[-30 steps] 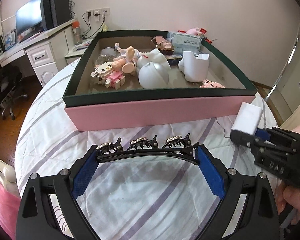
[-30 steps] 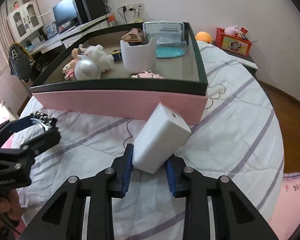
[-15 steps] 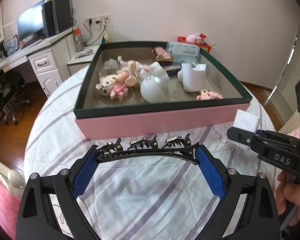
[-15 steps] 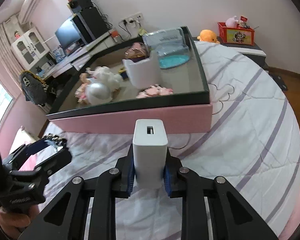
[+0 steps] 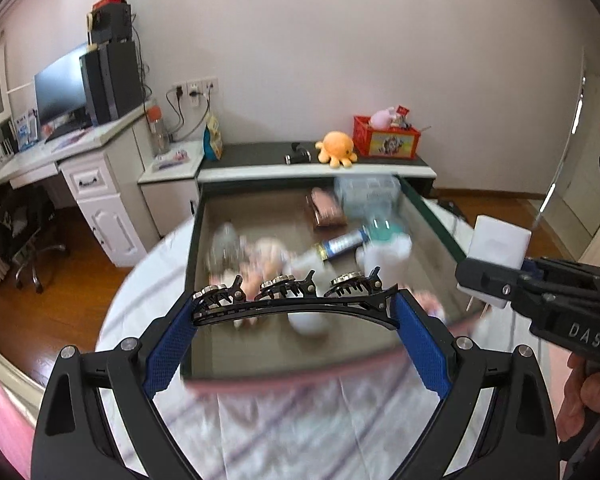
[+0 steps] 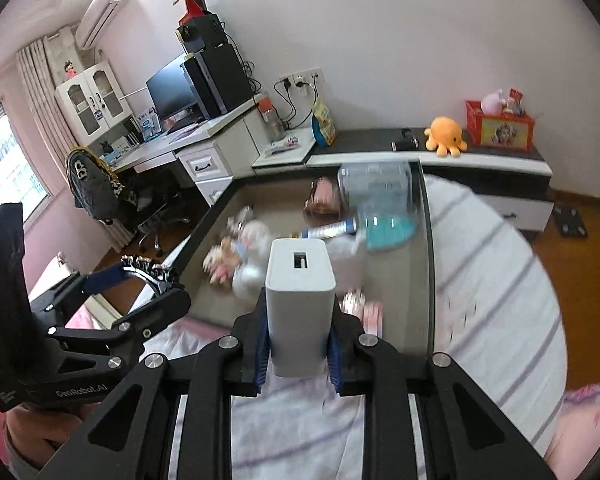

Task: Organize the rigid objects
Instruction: 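Carry the hair clip and charger into the tray and open both grippers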

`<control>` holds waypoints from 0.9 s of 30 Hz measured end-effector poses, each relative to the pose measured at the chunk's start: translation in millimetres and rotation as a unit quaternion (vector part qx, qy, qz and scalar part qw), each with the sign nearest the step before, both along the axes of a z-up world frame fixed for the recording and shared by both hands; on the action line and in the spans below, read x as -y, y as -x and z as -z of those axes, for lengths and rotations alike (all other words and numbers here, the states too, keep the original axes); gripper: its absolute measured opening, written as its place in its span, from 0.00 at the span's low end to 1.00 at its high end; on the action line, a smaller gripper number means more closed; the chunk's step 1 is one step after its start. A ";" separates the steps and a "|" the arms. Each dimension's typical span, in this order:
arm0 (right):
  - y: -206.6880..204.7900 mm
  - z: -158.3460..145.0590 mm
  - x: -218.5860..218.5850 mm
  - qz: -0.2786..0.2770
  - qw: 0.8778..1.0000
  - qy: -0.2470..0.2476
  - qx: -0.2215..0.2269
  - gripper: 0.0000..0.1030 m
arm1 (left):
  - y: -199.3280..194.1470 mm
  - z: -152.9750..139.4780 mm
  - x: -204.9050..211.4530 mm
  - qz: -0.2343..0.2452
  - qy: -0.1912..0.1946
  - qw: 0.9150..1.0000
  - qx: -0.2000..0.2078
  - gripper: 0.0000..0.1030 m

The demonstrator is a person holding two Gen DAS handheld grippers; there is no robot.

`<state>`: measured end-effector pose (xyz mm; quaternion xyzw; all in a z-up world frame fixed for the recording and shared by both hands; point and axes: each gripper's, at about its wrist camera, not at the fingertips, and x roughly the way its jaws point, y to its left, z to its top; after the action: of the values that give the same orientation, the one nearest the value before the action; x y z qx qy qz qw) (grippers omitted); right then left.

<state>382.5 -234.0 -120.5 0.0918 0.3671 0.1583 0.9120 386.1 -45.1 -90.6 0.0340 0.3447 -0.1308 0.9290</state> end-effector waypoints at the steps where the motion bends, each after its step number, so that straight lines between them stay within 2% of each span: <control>1: -10.4 -2.6 0.0 0.001 1.000 0.004 0.001 0.23 | -10.1 -3.5 0.8 -0.003 0.002 1.000 0.002 0.93; 6: -59.7 0.1 2.0 0.006 1.000 0.019 -0.009 0.23 | -62.5 -5.8 5.0 -0.012 0.000 1.000 -0.006 0.93; 13: -110.8 28.1 11.8 0.020 0.998 0.035 -0.052 0.23 | -121.8 27.7 16.9 -0.011 -0.011 0.998 -0.060 0.93; 20: -123.2 44.8 11.8 0.028 0.995 0.056 -0.080 0.26 | -134.3 51.6 28.0 -0.012 -0.037 0.994 -0.101 0.94; 21: -122.3 45.7 13.0 0.028 0.995 0.052 -0.081 0.35 | -133.7 53.2 28.8 -0.012 -0.040 0.994 -0.104 0.97; 22: -120.9 46.0 14.6 0.029 0.995 0.048 -0.080 0.51 | -131.7 54.3 29.6 -0.012 -0.048 0.993 -0.105 0.99; 23: -119.0 45.9 15.8 0.032 0.995 0.048 -0.080 0.59 | -130.1 54.1 29.9 -0.012 -0.050 0.993 -0.103 1.00; 24: -117.1 45.1 17.2 0.035 0.995 0.048 -0.078 0.76 | -127.1 52.9 29.3 -0.011 -0.051 0.994 -0.101 1.00; 25: -113.8 43.5 17.9 0.036 0.996 0.044 -0.074 0.84 | -122.9 51.4 27.9 -0.010 -0.048 0.994 -0.099 1.00; 27: -108.8 41.7 18.7 0.036 0.996 0.032 -0.077 0.88 | -115.4 48.9 24.1 -0.014 -0.046 0.994 -0.097 1.00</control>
<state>491.3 -252.7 -162.2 0.0879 0.4375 0.1061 0.8886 501.5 -69.2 -139.5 0.0589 0.4390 -0.1047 0.8904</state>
